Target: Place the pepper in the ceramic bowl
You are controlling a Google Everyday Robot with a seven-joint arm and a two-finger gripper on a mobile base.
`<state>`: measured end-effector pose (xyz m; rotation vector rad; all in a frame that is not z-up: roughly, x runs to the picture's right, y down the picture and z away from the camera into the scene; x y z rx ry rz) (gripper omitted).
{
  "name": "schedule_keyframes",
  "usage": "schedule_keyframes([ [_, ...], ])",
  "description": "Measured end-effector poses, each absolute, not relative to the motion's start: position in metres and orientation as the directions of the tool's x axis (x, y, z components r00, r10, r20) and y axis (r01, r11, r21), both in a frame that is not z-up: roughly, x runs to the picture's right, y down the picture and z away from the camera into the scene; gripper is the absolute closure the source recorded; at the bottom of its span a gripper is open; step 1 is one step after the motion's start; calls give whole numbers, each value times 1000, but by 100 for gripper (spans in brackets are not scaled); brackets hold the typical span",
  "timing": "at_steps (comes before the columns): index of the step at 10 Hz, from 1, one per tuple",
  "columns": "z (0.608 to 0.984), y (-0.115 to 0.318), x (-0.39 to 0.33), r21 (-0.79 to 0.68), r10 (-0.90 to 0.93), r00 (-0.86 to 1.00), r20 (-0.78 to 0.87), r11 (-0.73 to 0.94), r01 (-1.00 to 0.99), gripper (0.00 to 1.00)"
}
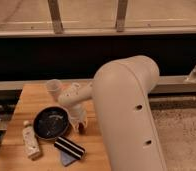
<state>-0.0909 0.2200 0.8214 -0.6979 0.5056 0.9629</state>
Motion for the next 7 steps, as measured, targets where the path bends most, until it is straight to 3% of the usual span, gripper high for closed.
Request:
schedule_keyframes([
  [2, 815, 209, -83, -285, 589, 471, -657, 384, -878, 99],
  [7, 792, 157, -54, -223, 685, 415, -599, 354, -908, 100],
])
